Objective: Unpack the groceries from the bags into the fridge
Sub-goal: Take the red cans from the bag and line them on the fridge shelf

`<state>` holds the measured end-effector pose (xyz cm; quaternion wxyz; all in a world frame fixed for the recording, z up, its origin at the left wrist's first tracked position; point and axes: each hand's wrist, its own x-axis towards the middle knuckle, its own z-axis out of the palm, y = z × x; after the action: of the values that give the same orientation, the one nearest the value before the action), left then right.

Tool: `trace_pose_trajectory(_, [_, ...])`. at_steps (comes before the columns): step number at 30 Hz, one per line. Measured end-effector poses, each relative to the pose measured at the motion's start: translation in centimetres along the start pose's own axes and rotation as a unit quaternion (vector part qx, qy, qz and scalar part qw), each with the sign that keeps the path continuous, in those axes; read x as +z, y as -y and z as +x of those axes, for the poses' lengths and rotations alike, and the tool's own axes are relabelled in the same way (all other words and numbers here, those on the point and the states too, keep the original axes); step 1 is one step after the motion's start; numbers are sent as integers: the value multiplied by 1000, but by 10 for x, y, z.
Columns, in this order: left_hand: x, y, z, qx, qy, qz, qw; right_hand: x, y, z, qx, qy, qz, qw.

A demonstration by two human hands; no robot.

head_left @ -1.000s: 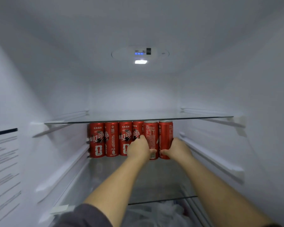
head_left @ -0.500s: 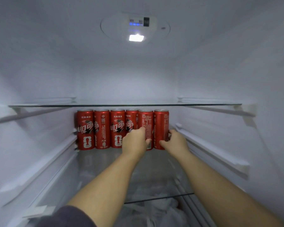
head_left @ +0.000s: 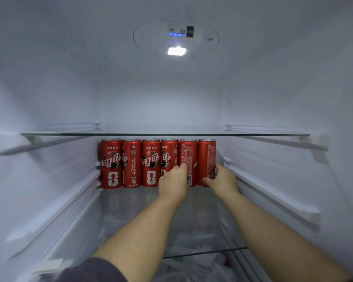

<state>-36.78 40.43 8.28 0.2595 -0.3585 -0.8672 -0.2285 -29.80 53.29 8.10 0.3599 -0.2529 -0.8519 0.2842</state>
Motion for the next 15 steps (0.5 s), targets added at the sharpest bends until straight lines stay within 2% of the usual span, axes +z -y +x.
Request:
trace_pose_trajectory(6, [2, -1, 0, -13, 24, 29, 999, 3, -4, 4, -12, 17, 14, 1000])
trace_pose_trajectory(11, [-2, -3, -3, -5, 44, 40, 998, 11, -12, 13, 12, 57, 2, 998])
trace_pose_trajectory(15, [-6, -7, -5, 50, 10, 41, 998, 15, -13, 16, 36, 93, -13, 995])
